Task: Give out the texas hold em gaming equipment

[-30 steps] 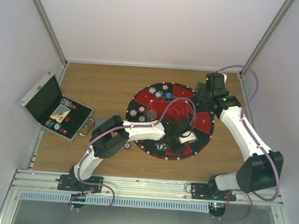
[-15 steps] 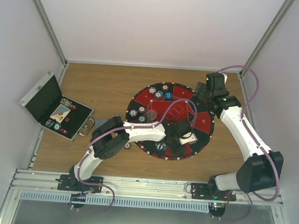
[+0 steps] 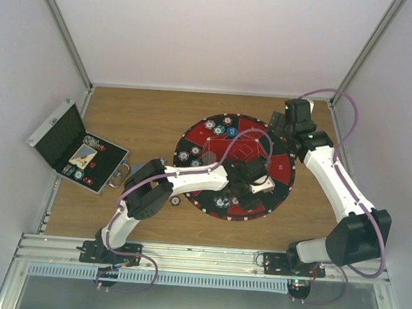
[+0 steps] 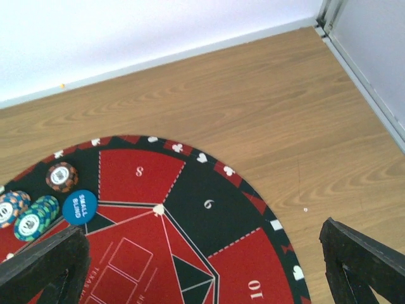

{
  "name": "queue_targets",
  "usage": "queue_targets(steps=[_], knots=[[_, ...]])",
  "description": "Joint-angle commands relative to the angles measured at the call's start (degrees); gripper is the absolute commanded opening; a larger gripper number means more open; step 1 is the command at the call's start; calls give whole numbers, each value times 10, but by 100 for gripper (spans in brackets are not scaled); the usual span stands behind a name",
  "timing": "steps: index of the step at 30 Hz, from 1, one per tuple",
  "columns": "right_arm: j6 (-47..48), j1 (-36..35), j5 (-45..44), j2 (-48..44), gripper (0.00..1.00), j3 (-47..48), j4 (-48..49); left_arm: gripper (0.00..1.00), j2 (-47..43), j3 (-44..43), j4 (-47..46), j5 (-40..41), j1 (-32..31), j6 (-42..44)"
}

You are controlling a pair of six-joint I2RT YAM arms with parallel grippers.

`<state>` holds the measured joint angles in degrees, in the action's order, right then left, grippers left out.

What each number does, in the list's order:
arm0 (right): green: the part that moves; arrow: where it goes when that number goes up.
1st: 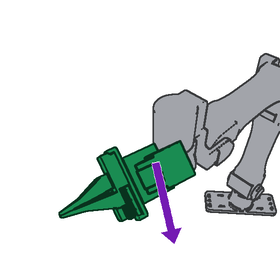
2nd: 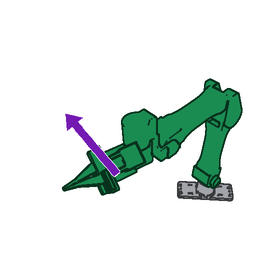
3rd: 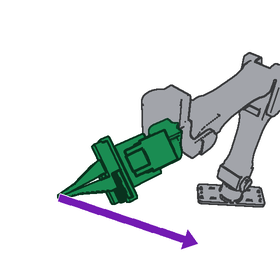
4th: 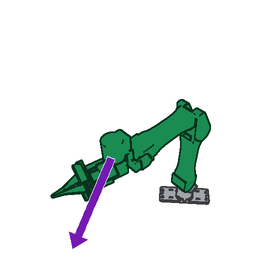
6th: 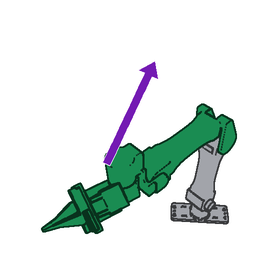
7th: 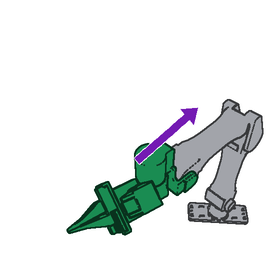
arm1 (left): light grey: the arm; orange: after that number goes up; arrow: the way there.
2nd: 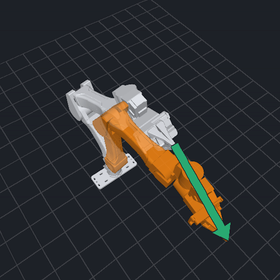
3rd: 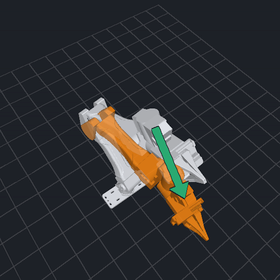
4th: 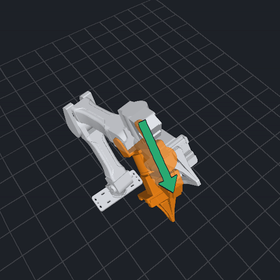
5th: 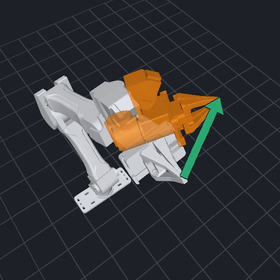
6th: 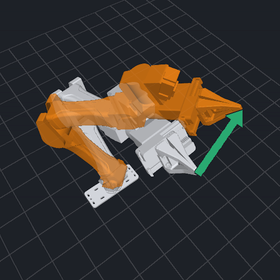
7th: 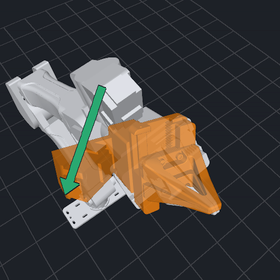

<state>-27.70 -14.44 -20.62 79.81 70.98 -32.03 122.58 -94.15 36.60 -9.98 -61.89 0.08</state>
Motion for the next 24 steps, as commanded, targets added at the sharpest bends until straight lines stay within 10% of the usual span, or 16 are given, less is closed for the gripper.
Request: queue_targets(steps=[1,8,24], knots=[[12,5,-5,-17,100,39,5,63,-83,-22,1,6,29,-45],[30,5,-3,-42,100,53,38,85,-191,44,-29,45,102,-89],[122,2,204,48,100,55,34,99,-396,272,65,182,321,-289]])
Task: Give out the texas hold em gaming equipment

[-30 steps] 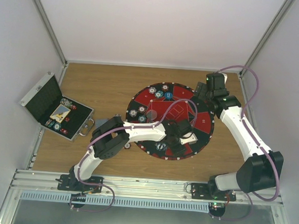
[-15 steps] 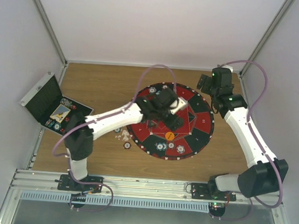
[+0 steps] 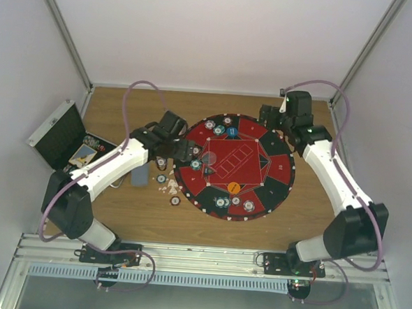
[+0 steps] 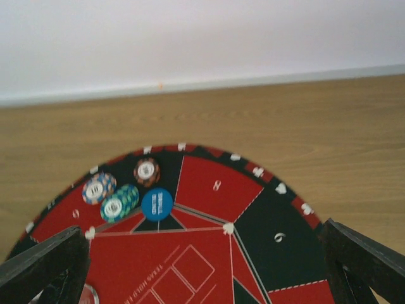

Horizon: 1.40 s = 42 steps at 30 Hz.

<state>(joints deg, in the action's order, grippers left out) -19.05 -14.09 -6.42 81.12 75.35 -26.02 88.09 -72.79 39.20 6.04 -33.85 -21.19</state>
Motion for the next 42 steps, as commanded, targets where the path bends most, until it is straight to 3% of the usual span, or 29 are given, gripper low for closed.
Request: queue_targets(steps=[1,7,15,31,42], knots=[[39,-4,68,41,100,8,-27,99,-59,81,52,20,59,-91],[45,-16,96,77,100,15,-30,99,-98,174,65,-43,184,-95],[54,-33,103,108,100,35,-19,99,-137,265,17,-107,272,-38],[52,-50,124,121,100,29,-10,99,-69,234,-7,-148,298,16],[56,-51,123,116,100,24,-10,99,13,156,77,-108,298,14]])
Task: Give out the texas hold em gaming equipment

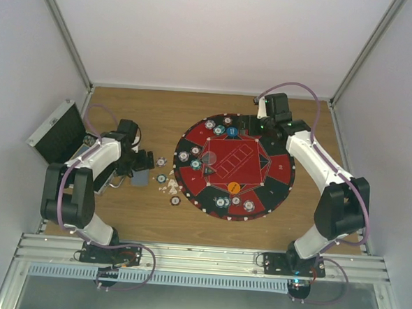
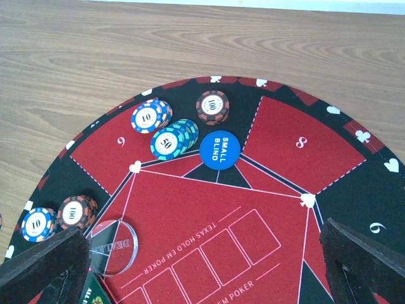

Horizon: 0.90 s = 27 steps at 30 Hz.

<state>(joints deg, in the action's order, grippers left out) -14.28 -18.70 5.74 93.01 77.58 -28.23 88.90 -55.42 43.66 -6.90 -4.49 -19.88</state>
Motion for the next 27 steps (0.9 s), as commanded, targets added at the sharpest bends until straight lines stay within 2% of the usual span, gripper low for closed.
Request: queue_targets(steps=[1,7,18,23,27], knots=[[8,-5,1,-4,100,1,12,99,6,-19,35,28,4,1],[10,-6,4,3,100,3,16,99,40,-27,53,34,4,9],[12,-6,5,14,100,7,19,88,81,-26,36,10,3,46],[11,-6,3,12,100,8,18,82,110,-32,37,24,-1,75],[10,-6,2,10,100,6,17,81,127,-41,42,41,-20,97]])
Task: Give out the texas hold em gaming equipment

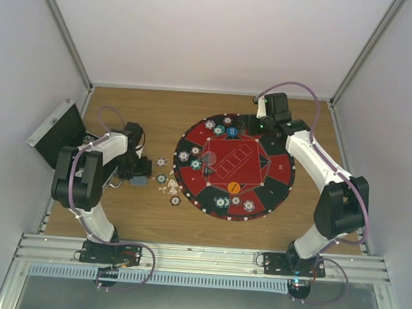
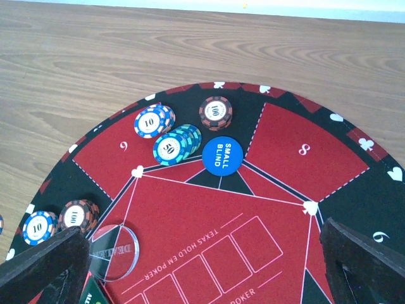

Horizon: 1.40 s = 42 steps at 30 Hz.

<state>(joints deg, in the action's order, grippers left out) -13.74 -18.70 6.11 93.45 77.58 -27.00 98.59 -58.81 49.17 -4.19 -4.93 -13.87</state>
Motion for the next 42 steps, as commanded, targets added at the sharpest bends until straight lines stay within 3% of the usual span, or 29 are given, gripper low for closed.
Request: queue_targets(steps=[1,8,13,17,19,22,28,36,42], knots=[[5,-6,-2,5,100,5,5,81,35,-8,-12,18,-23,43],[5,-6,-3,0,100,-1,2,82,47,-10,-9,32,-46,47],[4,-5,-1,-4,100,-8,7,67,51,-16,-6,37,-49,52],[3,-5,-1,-6,100,-9,7,63,50,-19,-6,37,-50,54],[2,-6,0,-7,100,-9,7,64,50,-19,-7,37,-49,55],[2,-6,-1,-9,100,-10,7,74,54,-20,-6,37,-50,55],[3,-6,-5,-15,100,-12,7,75,59,-16,-8,29,-49,57],[1,-5,-9,-20,100,-12,8,57,63,-19,-5,21,-49,59],[3,-6,-3,-15,100,-6,9,52,48,-26,-1,26,-49,66]])
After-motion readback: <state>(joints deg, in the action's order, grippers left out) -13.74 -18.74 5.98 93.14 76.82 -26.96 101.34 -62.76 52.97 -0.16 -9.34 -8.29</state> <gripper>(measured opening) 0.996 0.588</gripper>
